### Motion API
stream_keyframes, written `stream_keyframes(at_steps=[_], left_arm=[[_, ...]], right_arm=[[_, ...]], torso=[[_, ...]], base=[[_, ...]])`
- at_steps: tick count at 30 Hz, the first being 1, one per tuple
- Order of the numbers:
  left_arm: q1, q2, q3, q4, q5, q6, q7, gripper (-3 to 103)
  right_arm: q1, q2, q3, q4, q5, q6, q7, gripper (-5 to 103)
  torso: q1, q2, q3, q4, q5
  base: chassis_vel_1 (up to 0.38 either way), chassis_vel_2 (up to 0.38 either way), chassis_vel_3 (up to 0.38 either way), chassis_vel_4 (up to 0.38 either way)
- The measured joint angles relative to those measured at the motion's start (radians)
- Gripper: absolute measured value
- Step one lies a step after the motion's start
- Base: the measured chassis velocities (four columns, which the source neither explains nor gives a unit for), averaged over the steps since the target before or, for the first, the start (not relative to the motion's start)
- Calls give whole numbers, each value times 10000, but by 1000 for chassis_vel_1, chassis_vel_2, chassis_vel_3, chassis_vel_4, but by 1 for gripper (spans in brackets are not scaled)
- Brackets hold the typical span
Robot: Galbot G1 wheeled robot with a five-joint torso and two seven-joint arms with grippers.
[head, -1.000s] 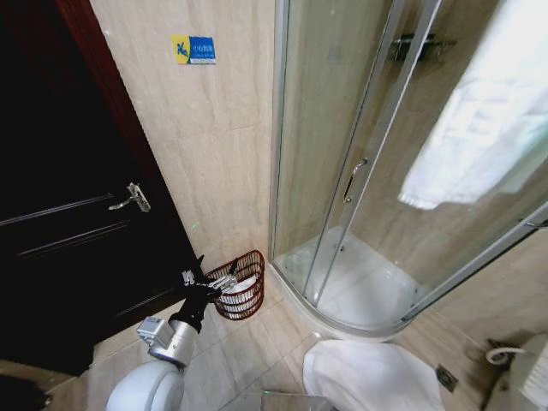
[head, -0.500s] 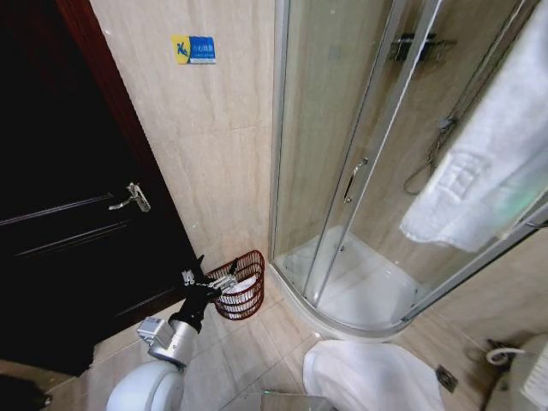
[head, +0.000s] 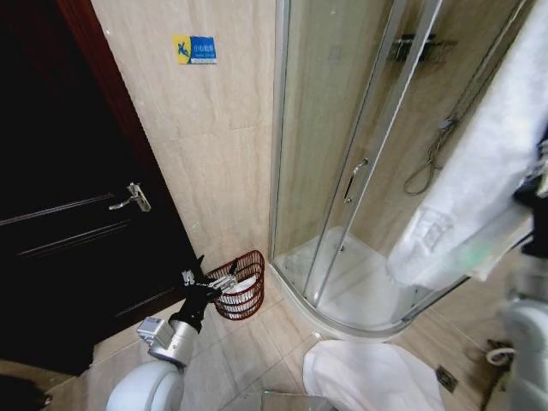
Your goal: Discard the used towel into the hamper.
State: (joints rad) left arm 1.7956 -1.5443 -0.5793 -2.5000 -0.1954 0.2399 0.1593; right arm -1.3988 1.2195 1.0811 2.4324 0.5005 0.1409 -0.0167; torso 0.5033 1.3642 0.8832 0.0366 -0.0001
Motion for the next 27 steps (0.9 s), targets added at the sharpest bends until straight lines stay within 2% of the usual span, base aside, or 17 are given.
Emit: stream_keyframes(at_steps=[2, 6, 8, 14, 18, 27], left_arm=[[0, -2, 0, 0, 0, 0, 0, 100], [0, -2, 0, 0, 0, 0, 0, 100], [0, -2, 0, 0, 0, 0, 0, 100], [0, -2, 0, 0, 0, 0, 0, 100], [0, -2, 0, 0, 0, 0, 0, 100], [0, -2, 0, 0, 0, 0, 0, 100]], right_arm=[[-238, 420, -161, 13, -306, 266, -94, 8], [-462, 805, -290, 8, -563, 532, -322, 8], [-603, 1058, -361, -72, -931, 897, -687, 8], [-812, 1548, -628, -140, -1344, 1187, -709, 8], [-1074, 2127, -1066, -422, -1882, 1676, -777, 8], [-1116, 2333, -1282, -878, -2217, 2200, -774, 8]], torso=[[0, 0, 0, 0, 0], [0, 0, 0, 0, 2], [0, 0, 0, 1, 1], [0, 0, 0, 0, -1], [0, 0, 1, 0, 1], [1, 0, 1, 0, 1]], base=[[0, 0, 0, 0], [0, 0, 0, 0], [0, 0, 0, 0], [0, 0, 0, 0], [0, 0, 0, 0], [0, 0, 0, 0]])
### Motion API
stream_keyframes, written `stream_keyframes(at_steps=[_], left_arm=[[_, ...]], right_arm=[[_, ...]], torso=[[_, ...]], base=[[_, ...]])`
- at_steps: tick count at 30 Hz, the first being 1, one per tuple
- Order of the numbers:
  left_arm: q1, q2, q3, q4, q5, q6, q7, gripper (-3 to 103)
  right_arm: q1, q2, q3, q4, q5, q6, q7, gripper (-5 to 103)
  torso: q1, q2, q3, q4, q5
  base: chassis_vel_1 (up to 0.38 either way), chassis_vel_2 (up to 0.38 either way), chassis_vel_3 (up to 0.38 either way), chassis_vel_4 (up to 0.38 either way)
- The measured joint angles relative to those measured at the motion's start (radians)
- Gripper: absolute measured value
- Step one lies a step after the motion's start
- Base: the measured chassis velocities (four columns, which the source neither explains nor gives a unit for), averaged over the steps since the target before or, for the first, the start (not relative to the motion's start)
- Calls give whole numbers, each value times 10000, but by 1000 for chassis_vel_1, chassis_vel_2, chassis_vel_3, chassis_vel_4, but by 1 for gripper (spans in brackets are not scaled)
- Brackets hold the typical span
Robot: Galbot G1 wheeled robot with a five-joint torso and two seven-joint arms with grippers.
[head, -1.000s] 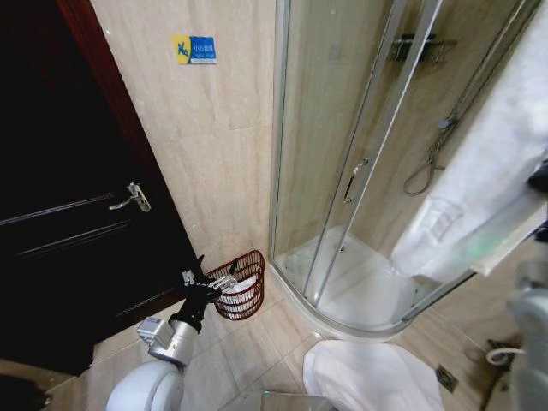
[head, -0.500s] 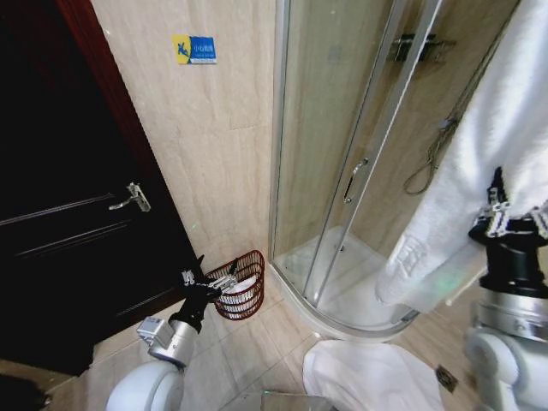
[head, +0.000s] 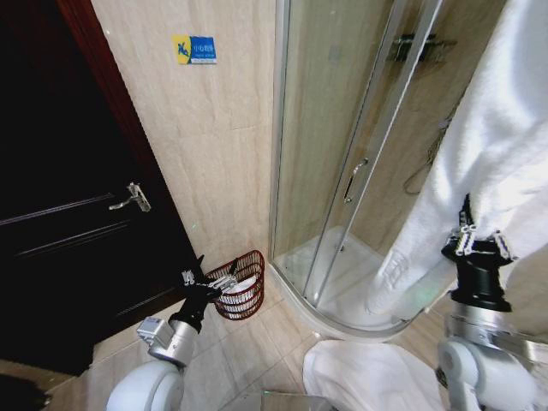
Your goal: Discard the used towel into the hamper.
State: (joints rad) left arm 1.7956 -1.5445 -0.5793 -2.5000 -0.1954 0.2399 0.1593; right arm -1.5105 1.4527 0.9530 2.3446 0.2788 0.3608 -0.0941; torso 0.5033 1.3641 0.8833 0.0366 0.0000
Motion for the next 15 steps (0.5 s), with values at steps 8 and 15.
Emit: stream_keyframes(at_steps=[8, 15], left_arm=[[0, 0, 0, 0, 0, 0, 0, 100], [0, 0, 0, 0, 0, 0, 0, 100]], right_arm=[[105, 225, -79, -1375, -434, 908, -55, 8], [11, 471, -152, -1905, -535, 1642, -261, 8]], torso=[[1, 0, 0, 0, 3], [1, -1, 1, 0, 3]], base=[[0, 0, 0, 0], [0, 0, 0, 0]])
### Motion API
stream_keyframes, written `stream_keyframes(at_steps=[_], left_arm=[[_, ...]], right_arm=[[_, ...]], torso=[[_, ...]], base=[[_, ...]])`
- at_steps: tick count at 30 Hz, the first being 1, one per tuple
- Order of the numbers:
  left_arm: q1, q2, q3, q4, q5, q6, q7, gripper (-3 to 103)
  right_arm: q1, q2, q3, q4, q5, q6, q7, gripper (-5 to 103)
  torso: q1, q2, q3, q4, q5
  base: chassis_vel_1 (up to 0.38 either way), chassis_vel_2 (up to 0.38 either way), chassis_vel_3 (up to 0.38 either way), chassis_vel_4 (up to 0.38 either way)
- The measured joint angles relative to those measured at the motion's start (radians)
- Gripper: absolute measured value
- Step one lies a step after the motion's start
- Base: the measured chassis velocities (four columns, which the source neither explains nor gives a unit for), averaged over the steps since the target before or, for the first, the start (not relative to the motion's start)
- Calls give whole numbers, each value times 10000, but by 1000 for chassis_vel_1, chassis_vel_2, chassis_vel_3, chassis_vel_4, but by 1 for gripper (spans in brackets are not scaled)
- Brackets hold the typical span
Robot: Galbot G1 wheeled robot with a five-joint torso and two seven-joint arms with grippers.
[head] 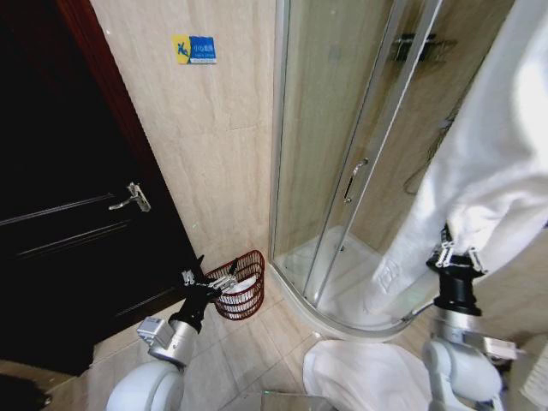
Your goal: Discard the used towel into the hamper.
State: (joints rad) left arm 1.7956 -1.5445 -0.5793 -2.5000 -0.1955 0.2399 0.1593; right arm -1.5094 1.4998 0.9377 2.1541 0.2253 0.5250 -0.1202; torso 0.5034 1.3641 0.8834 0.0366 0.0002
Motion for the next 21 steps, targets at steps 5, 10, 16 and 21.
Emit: stream_keyframes(at_steps=[5, 10, 16, 21], left_arm=[[0, 0, 0, 0, 0, 0, 0, 100], [0, 0, 0, 0, 0, 0, 0, 100], [0, 0, 0, 0, 0, 0, 0, 100], [0, 0, 0, 0, 0, 0, 0, 100]], right_arm=[[-96, 50, -21, 84, -70, 222, -4, 8], [-183, 126, -55, 399, -214, 324, 48, 8], [-317, 226, -151, 928, -438, 383, 249, 8], [-355, 203, -139, 1672, -915, 351, 820, 8]], torso=[[0, 0, 0, 0, -2], [0, 0, 0, 0, -3], [0, 0, 0, 0, -1], [0, 0, 0, 0, 3]], base=[[0, 0, 0, 0], [0, 0, 0, 0], [0, 0, 0, 0], [0, 0, 0, 0]])
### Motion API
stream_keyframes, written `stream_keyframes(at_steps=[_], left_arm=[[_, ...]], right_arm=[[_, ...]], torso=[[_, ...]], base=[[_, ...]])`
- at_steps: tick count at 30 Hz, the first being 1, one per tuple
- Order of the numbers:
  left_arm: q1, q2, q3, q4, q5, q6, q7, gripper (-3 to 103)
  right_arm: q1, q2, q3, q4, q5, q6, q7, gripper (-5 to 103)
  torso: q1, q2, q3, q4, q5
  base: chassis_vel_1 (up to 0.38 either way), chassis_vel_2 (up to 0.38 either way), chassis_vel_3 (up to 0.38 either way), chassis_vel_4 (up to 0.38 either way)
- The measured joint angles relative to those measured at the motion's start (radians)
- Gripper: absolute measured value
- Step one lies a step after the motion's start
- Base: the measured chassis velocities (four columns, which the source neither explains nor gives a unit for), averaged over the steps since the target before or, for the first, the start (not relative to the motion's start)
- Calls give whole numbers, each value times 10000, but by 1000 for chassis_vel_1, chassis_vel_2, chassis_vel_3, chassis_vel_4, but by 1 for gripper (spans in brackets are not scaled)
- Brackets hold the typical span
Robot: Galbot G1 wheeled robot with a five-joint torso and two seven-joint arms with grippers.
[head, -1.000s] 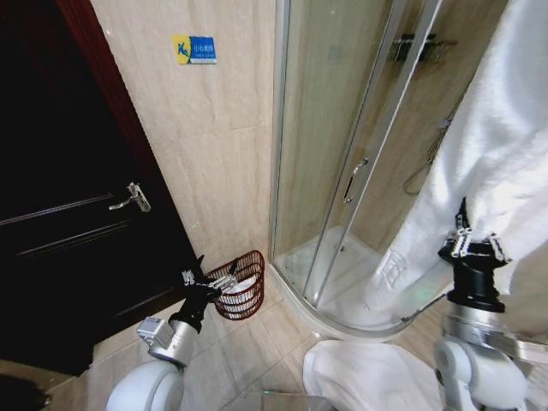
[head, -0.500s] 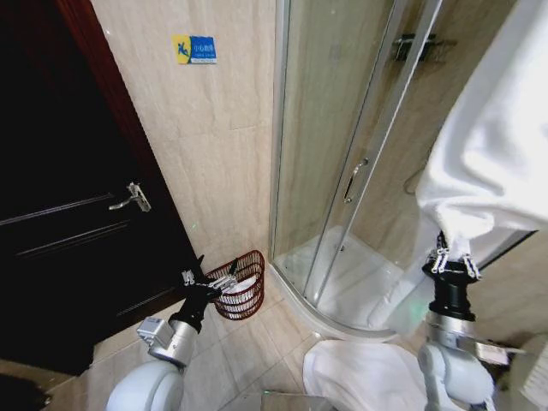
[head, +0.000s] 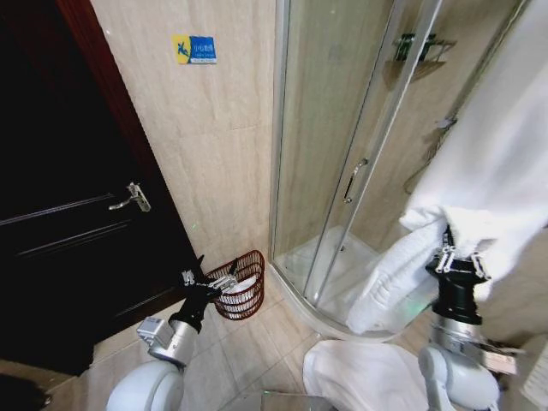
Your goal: Discard the used towel into the hamper.
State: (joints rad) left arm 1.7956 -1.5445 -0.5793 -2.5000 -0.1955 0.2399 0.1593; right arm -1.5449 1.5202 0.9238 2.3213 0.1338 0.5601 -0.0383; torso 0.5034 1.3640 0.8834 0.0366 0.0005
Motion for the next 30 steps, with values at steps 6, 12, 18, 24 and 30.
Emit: stream_keyframes(at_steps=[6, 12, 18, 24, 30], left_arm=[[0, 0, 1, 0, 0, 0, -1, 100], [0, 0, 0, 0, 0, 0, 0, 100], [0, 0, 0, 0, 0, 0, 0, 100], [0, 0, 0, 0, 0, 0, 0, 100], [0, 0, 0, 0, 0, 0, 0, 100]], right_arm=[[24, -220, 379, 1241, -177, -601, 443, 8], [-74, -264, 439, 1771, -95, -873, 556, 8], [-161, -283, 420, 1844, 148, -1068, 558, 8], [-209, -258, 367, 1843, 440, -1137, 544, 8], [-98, -377, 366, 1825, 771, -1226, 550, 8]], torso=[[-2, 0, 0, 0, -3], [-2, 0, -1, -1, 1], [-2, 0, -2, 0, -4], [-2, 0, -2, 0, -5], [-1, 0, -1, 0, -5]], base=[[0, 0, 0, 0], [0, 0, 0, 0], [0, 0, 0, 0], [0, 0, 0, 0], [0, 0, 0, 0]])
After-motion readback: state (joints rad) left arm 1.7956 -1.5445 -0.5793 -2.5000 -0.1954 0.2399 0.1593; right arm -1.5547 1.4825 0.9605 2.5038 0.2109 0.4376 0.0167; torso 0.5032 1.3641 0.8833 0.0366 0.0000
